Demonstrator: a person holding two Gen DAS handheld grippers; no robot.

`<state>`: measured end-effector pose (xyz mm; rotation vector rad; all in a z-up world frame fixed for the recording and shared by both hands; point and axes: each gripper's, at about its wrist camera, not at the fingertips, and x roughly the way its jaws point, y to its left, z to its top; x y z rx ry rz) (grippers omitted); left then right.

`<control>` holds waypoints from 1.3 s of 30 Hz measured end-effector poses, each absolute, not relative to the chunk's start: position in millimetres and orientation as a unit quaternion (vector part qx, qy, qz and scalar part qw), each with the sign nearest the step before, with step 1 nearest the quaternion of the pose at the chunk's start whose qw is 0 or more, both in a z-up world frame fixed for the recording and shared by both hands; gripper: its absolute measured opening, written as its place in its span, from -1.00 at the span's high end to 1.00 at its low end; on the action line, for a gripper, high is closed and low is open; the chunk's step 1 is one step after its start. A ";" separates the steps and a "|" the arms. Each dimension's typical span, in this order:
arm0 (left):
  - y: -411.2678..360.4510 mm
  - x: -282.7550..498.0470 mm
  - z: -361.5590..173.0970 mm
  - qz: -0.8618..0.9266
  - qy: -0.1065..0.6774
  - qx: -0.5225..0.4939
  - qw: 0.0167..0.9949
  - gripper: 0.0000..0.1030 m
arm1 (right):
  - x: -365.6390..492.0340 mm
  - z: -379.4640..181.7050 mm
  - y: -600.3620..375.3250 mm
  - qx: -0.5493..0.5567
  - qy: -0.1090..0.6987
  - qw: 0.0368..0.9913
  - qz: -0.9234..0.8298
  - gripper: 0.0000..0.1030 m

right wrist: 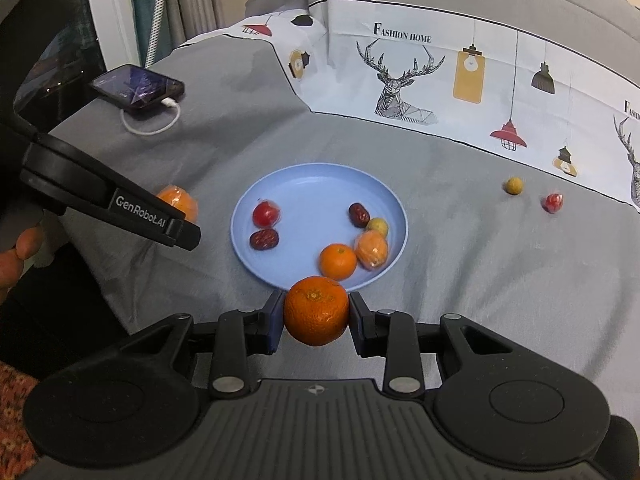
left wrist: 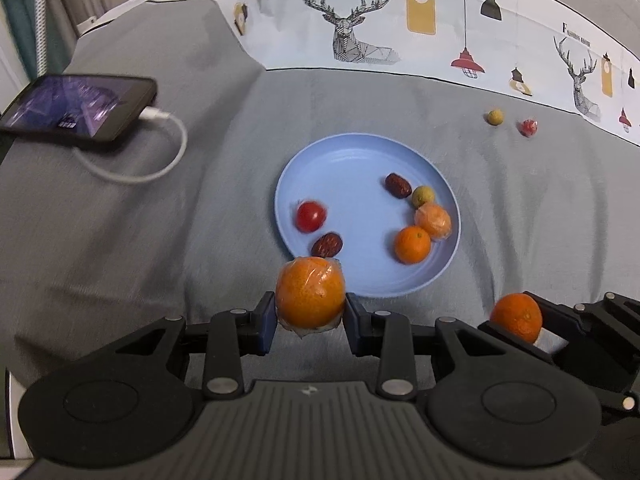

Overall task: Organize fruits
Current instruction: 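Carry the wrapped orange and mandarin over the blue plate with both tools, then open both tools to release the orange and mandarin onto the plate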

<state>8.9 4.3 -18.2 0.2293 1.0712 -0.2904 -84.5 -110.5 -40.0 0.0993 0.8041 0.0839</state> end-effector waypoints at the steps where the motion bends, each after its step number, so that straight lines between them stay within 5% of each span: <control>1: 1.5 12.5 -18.4 -0.140 0.507 0.110 0.843 0.25 | -80.5 -41.1 -111.1 0.049 0.391 0.918 0.041 0.32; 36: -71.9 142.2 -87.3 -0.153 0.541 0.163 0.810 0.25 | 47.9 -109.2 -144.5 0.032 0.417 0.907 0.040 0.30; 37: -71.8 143.5 -88.6 -0.151 0.541 0.163 0.811 0.23 | 48.9 -109.0 -143.8 0.027 0.416 0.908 0.041 0.30; 39: -71.7 144.9 -88.4 -0.151 0.535 0.164 0.815 -0.23 | 50.3 -107.9 -143.4 0.021 0.418 0.907 0.042 0.18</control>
